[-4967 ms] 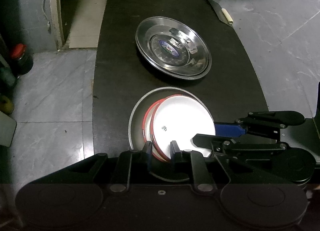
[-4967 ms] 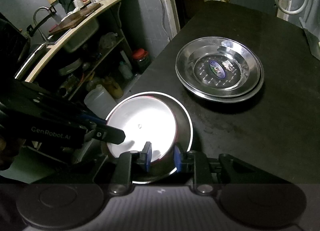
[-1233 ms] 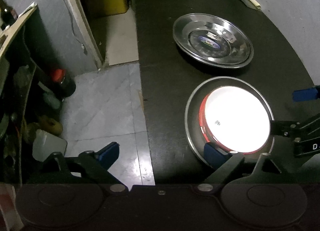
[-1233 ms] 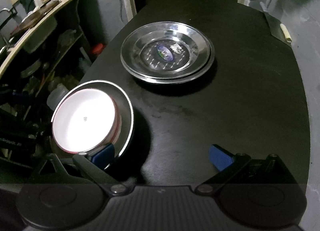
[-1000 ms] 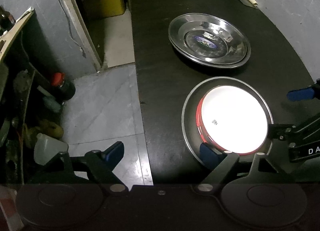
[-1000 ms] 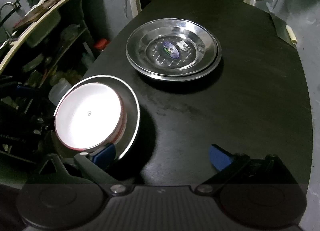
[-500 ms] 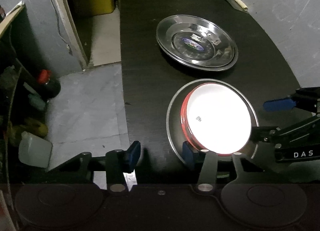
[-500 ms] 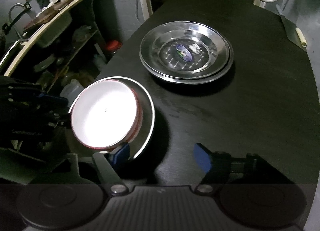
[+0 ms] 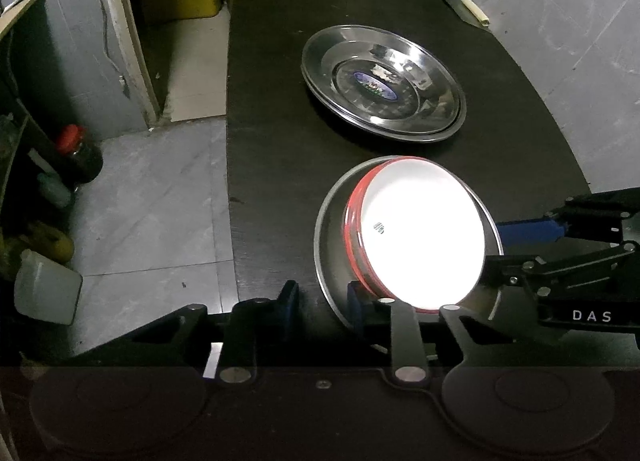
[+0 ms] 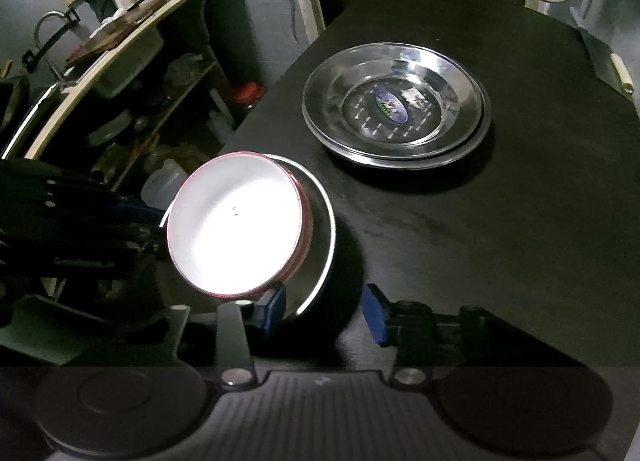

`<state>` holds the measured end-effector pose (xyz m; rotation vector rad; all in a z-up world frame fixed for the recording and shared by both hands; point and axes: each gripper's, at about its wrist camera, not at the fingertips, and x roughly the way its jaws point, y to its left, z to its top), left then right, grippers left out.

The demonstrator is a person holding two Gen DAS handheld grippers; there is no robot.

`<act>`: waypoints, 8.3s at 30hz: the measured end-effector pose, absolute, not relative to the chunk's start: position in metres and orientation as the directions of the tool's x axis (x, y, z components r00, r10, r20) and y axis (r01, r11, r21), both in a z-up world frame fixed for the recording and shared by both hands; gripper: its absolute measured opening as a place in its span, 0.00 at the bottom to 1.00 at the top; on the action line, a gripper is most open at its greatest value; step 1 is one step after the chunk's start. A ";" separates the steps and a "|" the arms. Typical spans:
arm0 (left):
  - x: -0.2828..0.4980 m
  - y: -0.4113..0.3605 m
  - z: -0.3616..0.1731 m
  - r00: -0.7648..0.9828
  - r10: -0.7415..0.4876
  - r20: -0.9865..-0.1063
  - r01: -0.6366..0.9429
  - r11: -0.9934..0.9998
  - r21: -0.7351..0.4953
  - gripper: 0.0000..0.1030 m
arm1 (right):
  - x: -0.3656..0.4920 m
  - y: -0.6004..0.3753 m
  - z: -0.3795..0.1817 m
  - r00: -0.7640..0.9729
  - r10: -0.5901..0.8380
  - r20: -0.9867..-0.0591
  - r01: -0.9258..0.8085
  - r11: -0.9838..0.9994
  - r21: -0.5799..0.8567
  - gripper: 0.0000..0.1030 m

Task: Organize plates and bowls
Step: 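Lift the steel bowl with nested white bowls toward the steel plate stack, then lower the steel bowl onto the steel plate stack with the left gripper, then open the left gripper to release the steel bowl rim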

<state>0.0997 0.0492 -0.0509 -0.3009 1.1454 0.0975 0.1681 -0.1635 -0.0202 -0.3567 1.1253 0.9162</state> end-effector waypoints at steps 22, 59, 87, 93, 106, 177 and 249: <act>0.103 0.043 -0.055 0.414 -0.078 -0.907 -0.209 0.961 -0.179 0.17 | 0.173 -0.161 -0.029 0.035 0.482 -0.875 -0.754 0.588 0.294 0.28; 0.100 0.039 -0.051 0.422 -0.117 -0.899 -0.219 0.949 -0.226 0.20 | 0.172 -0.174 -0.024 0.037 0.523 -0.851 -0.739 0.588 0.330 0.28; 0.137 0.023 -0.018 0.492 -0.116 -0.863 -0.135 0.969 -0.208 0.20 | 0.194 -0.208 0.004 0.141 0.600 -0.788 -0.678 0.638 0.364 0.28; 0.147 0.023 -0.014 0.504 -0.111 -0.857 -0.133 0.970 -0.204 0.20 | 0.203 -0.208 0.006 0.149 0.608 -0.780 -0.678 0.637 0.367 0.28; 0.177 0.029 -0.005 0.524 -0.084 -0.848 -0.143 0.973 -0.184 0.19 | 0.233 -0.202 0.009 0.174 0.635 -0.753 -0.680 0.630 0.375 0.28; 0.278 0.080 -0.040 0.466 -0.021 -0.885 -0.217 0.967 -0.137 0.15 | 0.320 -0.131 -0.039 0.125 0.586 -0.801 -0.624 0.674 0.395 0.29; 0.239 0.057 -0.005 0.481 0.211 -0.851 -0.353 0.935 0.032 0.84 | 0.292 -0.156 -0.016 0.294 0.598 -0.746 -0.601 0.722 0.342 0.68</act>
